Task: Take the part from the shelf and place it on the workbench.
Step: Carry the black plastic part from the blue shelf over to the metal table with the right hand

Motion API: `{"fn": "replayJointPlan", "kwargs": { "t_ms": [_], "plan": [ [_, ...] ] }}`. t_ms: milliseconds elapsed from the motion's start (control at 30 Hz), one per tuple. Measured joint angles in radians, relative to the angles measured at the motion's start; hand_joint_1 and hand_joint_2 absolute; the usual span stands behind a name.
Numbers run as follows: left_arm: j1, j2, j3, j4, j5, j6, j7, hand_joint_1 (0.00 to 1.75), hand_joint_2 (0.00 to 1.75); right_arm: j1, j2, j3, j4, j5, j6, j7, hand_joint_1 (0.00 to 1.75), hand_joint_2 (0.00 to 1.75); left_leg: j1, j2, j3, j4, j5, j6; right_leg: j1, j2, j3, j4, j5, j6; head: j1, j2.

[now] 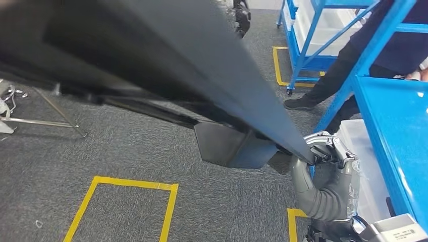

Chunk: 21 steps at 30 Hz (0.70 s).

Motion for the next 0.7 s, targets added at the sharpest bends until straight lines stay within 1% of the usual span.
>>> {"fn": "replayJointPlan", "kwargs": {
  "t_ms": [33, 67, 100, 133, 167, 200, 233, 267, 300, 333, 367, 400, 433, 467, 500, 533, 567, 600, 633, 667, 700],
  "plan": [
    [0.000, 0.000, 0.000, 0.000, -0.001, 0.000, 0.001, 0.00, 1.75, 0.003, 0.000, -0.002, -0.001, 0.000, 0.000, 0.000, 1.75, 1.75, -0.003, -0.003, 0.000, -0.006, -0.003, 0.002, 0.001, -0.009, 0.002, -0.001, -0.002, 0.004, 0.000, 0.000],
    [0.000, -0.001, -0.001, 0.000, -0.002, -0.001, 0.002, 0.00, 1.75, 0.005, -0.001, -0.005, -0.003, 0.000, 0.000, 0.000, 1.75, 1.75, -0.003, -0.014, 0.000, -0.009, -0.001, 0.004, 0.002, -0.019, 0.005, -0.003, -0.004, 0.008, 0.000, 0.000],
    [0.000, -0.002, -0.002, 0.000, -0.002, -0.001, 0.003, 0.00, 1.75, 0.007, -0.002, -0.008, -0.005, 0.000, 0.000, 0.000, 1.75, 1.75, 0.000, -0.024, 0.004, -0.015, 0.002, 0.007, 0.000, -0.017, 0.007, 0.000, -0.010, 0.012, 0.000, 0.000],
    [0.000, -0.003, -0.004, 0.000, -0.003, -0.002, 0.003, 0.00, 1.75, 0.009, -0.004, -0.012, -0.007, 0.001, -0.001, 0.000, 1.75, 1.75, 0.004, -0.035, 0.008, -0.021, 0.006, 0.010, -0.001, -0.003, 0.002, 0.018, -0.026, 0.015, 0.001, 0.000],
    [0.000, -0.004, -0.006, 0.000, -0.004, -0.004, 0.003, 0.00, 1.75, 0.011, -0.006, -0.016, -0.010, 0.001, -0.001, -0.001, 1.75, 1.75, 0.009, -0.045, 0.014, -0.027, 0.010, 0.014, -0.001, 0.019, -0.014, 0.058, -0.051, 0.018, 0.002, 0.000],
    [-0.001, -0.005, -0.009, 0.000, -0.004, -0.006, 0.002, 0.00, 1.75, 0.015, -0.007, -0.019, -0.012, 0.001, -0.001, -0.002, 1.75, 1.75, 0.012, -0.054, 0.017, -0.029, 0.013, 0.017, -0.004, 0.046, -0.041, 0.120, -0.085, 0.020, 0.004, 0.000],
    [-0.002, -0.006, -0.012, 0.000, -0.005, -0.007, 0.002, 0.00, 1.75, 0.019, -0.009, -0.022, -0.014, 0.001, -0.001, -0.002, 1.75, 1.75, 0.013, -0.064, 0.018, -0.030, 0.013, 0.018, -0.004, 0.063, -0.077, 0.193, -0.118, 0.022, 0.006, 0.000],
    [-0.002, -0.006, -0.015, 0.000, -0.005, -0.009, 0.001, 0.00, 1.75, 0.024, -0.010, -0.024, -0.015, 0.001, -0.001, -0.002, 1.75, 1.75, 0.014, -0.076, 0.018, -0.030, 0.013, 0.019, -0.005, 0.071, -0.111, 0.257, -0.140, 0.025, 0.007, 0.000],
    [-0.003, -0.007, -0.018, 0.000, -0.005, -0.010, 0.000, 0.00, 1.75, 0.027, -0.012, -0.026, -0.015, 0.001, -0.001, -0.002, 1.75, 1.75, 0.015, -0.087, 0.019, -0.029, 0.013, 0.019, -0.006, 0.073, -0.134, 0.294, -0.144, 0.028, 0.007, 0.000],
    [-0.003, -0.007, -0.020, 0.000, -0.005, -0.011, 0.000, 0.00, 1.75, 0.030, -0.013, -0.028, -0.015, 0.001, -0.001, -0.002, 1.75, 1.75, 0.016, -0.100, 0.020, -0.028, 0.012, 0.018, -0.008, 0.073, -0.140, 0.292, -0.128, 0.031, 0.007, 0.000],
    [-0.003, -0.007, -0.022, 0.000, -0.004, -0.011, 0.000, 0.00, 1.75, 0.031, -0.014, -0.031, -0.016, 0.001, -0.001, -0.002, 1.75, 1.75, 0.019, -0.112, 0.021, -0.027, 0.011, 0.016, -0.011, 0.076, -0.126, 0.250, -0.094, 0.034, 0.007, 0.000],
    [-0.003, -0.007, -0.023, 0.000, -0.004, -0.011, 0.000, 0.00, 1.75, 0.031, -0.015, -0.033, -0.017, 0.002, -0.001, -0.002, 1.75, 1.75, 0.022, -0.124, 0.023, -0.023, 0.008, 0.012, -0.017, 0.085, -0.098, 0.181, -0.052, 0.039, 0.007, 0.000],
    [-0.004, -0.007, -0.024, 0.000, -0.004, -0.011, 0.000, 0.00, 1.75, 0.031, -0.015, -0.035, -0.019, 0.002, -0.001, -0.002, 1.75, 1.75, 0.022, -0.135, 0.022, -0.016, 0.004, 0.005, -0.024, 0.105, -0.067, 0.109, -0.018, 0.045, 0.008, 0.000],
    [-0.005, -0.007, -0.024, 0.000, -0.004, -0.011, -0.001, 0.00, 1.75, 0.033, -0.016, -0.036, -0.021, 0.002, -0.001, -0.001, 1.75, 1.75, 0.023, -0.146, 0.019, -0.010, 0.001, -0.001, -0.029, 0.124, -0.045, 0.056, 0.004, 0.046, 0.008, 0.000],
    [-0.006, -0.007, -0.024, 0.000, -0.004, -0.011, -0.001, 0.00, 1.75, 0.035, -0.016, -0.037, -0.023, 0.003, -0.001, -0.001, 1.75, 1.75, 0.023, -0.155, 0.015, -0.005, -0.002, -0.008, -0.031, 0.137, -0.033, 0.027, 0.013, 0.043, 0.008, 0.000],
    [-0.006, -0.007, -0.024, 0.000, -0.004, -0.011, -0.002, 0.00, 1.75, 0.036, -0.017, -0.038, -0.024, 0.003, -0.001, 0.000, 1.75, 1.75, 0.023, -0.164, 0.011, -0.003, -0.002, -0.014, -0.029, 0.142, -0.031, 0.018, 0.013, 0.037, 0.008, 0.000],
    [-0.006, -0.007, -0.024, 0.000, -0.004, -0.011, -0.002, 0.00, 1.75, 0.037, -0.017, -0.039, -0.026, 0.003, -0.001, 0.000, 1.75, 1.75, 0.026, -0.173, 0.008, -0.004, 0.000, -0.019, -0.026, 0.133, -0.032, 0.019, 0.014, 0.027, 0.007, 0.000],
    [-0.006, -0.006, -0.024, 0.000, -0.004, -0.011, -0.002, 0.00, 1.75, 0.037, -0.017, -0.039, -0.027, 0.003, -0.001, 0.000, 1.75, 1.75, 0.028, -0.171, 0.005, -0.002, -0.001, -0.024, -0.025, 0.122, -0.031, 0.018, 0.016, 0.019, 0.007, 0.000],
    [-0.006, -0.006, -0.024, 0.000, -0.004, -0.011, -0.002, 0.00, 1.75, 0.037, -0.017, -0.040, -0.028, 0.003, -0.001, 0.000, 1.75, 1.75, 0.029, -0.156, -0.002, 0.013, -0.010, -0.028, -0.024, 0.112, -0.031, 0.017, 0.017, 0.012, 0.006, 0.000],
    [-0.007, -0.006, -0.024, 0.000, -0.004, -0.011, -0.002, 0.00, 1.75, 0.037, -0.017, -0.041, -0.029, 0.003, -0.001, 0.000, 1.75, 1.75, 0.028, -0.134, -0.019, 0.048, -0.031, -0.033, -0.024, 0.102, -0.030, 0.016, 0.018, 0.005, 0.005, 0.000],
    [-0.007, -0.007, -0.024, 0.000, -0.004, -0.011, -0.002, 0.00, 1.75, 0.037, -0.017, -0.041, -0.030, 0.004, -0.001, 0.000, 1.75, 1.75, 0.028, -0.107, -0.047, 0.107, -0.062, -0.037, -0.023, 0.092, -0.030, 0.016, 0.018, 0.001, 0.004, 0.000]
  ]
}}
